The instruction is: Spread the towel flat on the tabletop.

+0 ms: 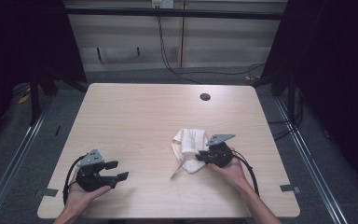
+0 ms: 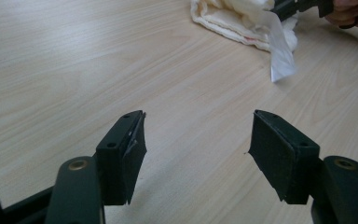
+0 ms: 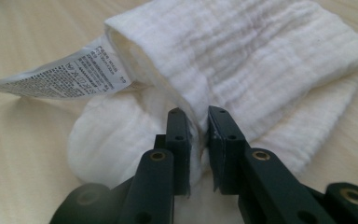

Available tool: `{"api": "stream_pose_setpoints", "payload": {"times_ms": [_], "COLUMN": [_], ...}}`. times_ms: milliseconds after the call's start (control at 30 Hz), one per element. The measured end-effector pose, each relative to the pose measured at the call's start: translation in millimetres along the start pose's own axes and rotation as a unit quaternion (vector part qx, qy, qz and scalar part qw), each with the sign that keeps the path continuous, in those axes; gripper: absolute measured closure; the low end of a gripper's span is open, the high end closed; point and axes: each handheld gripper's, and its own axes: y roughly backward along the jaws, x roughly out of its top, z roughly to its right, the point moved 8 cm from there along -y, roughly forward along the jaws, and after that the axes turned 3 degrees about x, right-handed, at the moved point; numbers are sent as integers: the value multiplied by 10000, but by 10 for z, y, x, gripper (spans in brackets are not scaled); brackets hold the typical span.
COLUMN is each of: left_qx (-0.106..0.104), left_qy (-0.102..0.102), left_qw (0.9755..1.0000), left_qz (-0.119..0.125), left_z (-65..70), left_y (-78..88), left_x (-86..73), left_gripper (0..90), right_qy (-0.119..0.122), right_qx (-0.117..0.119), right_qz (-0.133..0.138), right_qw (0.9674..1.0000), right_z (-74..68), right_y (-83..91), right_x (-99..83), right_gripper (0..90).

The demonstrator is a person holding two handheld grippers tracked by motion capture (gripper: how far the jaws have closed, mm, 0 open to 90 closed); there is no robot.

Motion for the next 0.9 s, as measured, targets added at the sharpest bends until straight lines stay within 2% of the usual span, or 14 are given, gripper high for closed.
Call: {"api": "stream_pose_setpoints", "payload": {"times_ms": [67, 100, 167, 300, 333, 467, 533, 700, 733, 767, 800, 833, 867, 900], "left_qx": [0, -11, -78, -234, -318, -411, -450, -628, -696, -773, -819, -808, -887, -887], "left_qy": [4, 16, -140, -285, -360, -425, -414, -574, -609, -635, -691, -796, -815, -815], "left_qw": [10000, 10000, 9998, 9992, 9987, 9976, 9975, 9954, 9946, 9935, 9924, 9909, 9902, 9902], "left_qz": [-15, -19, -97, -137, -170, -355, -363, -443, -472, -536, -607, -722, -712, -712], "left_z": [3, 11, 42, 119, 164, 239, 264, 359, 378, 404, 429, 440, 475, 475], "left_y": [-6, -14, -83, -176, -252, -419, -450, -575, -596, -615, -640, -663, -716, -716], "left_x": [0, 2, 40, 130, 186, 245, 263, 328, 328, 321, 314, 303, 317, 317], "left_gripper": [379, 379, 456, 512, 514, 480, 489, 524, 554, 648, 688, 703, 734, 733], "right_qy": [125, 125, 236, 318, 360, 510, 576, 614, 609, 620, 650, 672, 474, 474], "right_qx": [185, 185, 359, 438, 515, 645, 695, 739, 713, 705, 684, 655, 616, 616], "right_qz": [-50, -50, -43, -47, -79, -111, -158, -193, -213, -264, -321, -303, -306, -306], "right_qw": [9997, 9997, 9991, 9985, 9980, 9966, 9958, 9952, 9954, 9952, 9950, 9951, 9965, 9965], "right_z": [-152, -152, -288, -390, -452, -564, -610, -655, -659, -668, -685, -690, -687, -687], "right_y": [-45, -45, -95, -131, -145, -177, -187, -197, -196, -189, -165, -138, -111, -111], "right_x": [22, 22, 45, 64, 71, 86, 92, 101, 102, 107, 113, 125, 109, 109], "right_gripper": [794, 794, 794, 791, 790, 788, 789, 791, 792, 796, 794, 782, 663, 663]}}
